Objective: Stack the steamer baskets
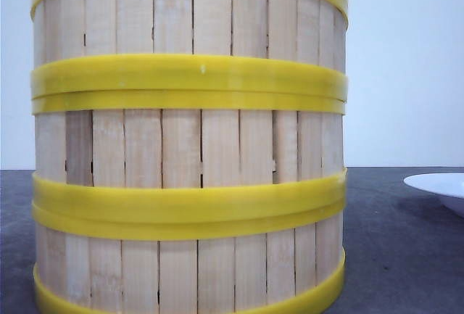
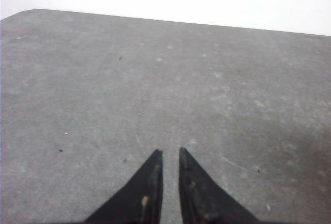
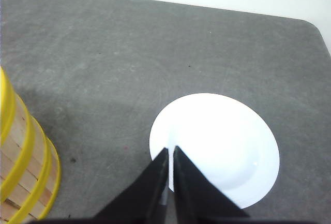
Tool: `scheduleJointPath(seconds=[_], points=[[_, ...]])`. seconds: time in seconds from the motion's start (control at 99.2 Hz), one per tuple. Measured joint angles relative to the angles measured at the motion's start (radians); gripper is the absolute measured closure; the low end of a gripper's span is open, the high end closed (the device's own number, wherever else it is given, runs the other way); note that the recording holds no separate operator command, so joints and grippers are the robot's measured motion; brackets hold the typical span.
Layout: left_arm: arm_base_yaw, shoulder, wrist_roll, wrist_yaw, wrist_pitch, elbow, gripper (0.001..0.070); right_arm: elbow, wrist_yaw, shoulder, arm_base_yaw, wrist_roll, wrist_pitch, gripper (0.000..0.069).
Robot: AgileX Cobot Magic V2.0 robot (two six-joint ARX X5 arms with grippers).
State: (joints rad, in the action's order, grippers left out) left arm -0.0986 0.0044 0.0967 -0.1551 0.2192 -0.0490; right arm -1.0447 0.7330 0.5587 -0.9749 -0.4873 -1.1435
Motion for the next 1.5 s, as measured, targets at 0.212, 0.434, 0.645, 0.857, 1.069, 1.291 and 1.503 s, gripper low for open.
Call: scheduleJointPath(seconds=[0.212,0.434,0.645,0.857,1.069,1.291,1.503], points=[[0.000,0.000,0.000,0.000,0.000,0.000,0.0679,0.000,0.000,0.000,0.000,0.000,0.000,0.0682],[0.000,0.000,0.000,0.000,0.000,0.000,0.0679,0.000,0.000,0.000,0.000,0.000,0.000,0.0682],[0.000,0.000,0.000,0.000,0.000,0.000,0.0679,0.000,0.040,0.000,0.000,0.000,0.000,0.0682],[0.000,0.000,0.000,0.000,0.000,0.000,0.0679,0.000,0.099,0.000,0.024,0.054,0.042,0.0682],[0.000,0.000,0.000,0.000,0.000,0.000,0.0679,0.000,0.018,-0.003,0.197,0.188,0.122,0.0682],[0.000,0.000,0.000,0.000,0.000,0.000,0.0679,0.013,-0.282,-0.011,0.497,0.408,0.296,0.0682],[0.000,0.000,0.000,0.000,0.000,0.000,0.0679,0.155,-0.597,-0.083,0.800,0.571,0.544,0.0682]])
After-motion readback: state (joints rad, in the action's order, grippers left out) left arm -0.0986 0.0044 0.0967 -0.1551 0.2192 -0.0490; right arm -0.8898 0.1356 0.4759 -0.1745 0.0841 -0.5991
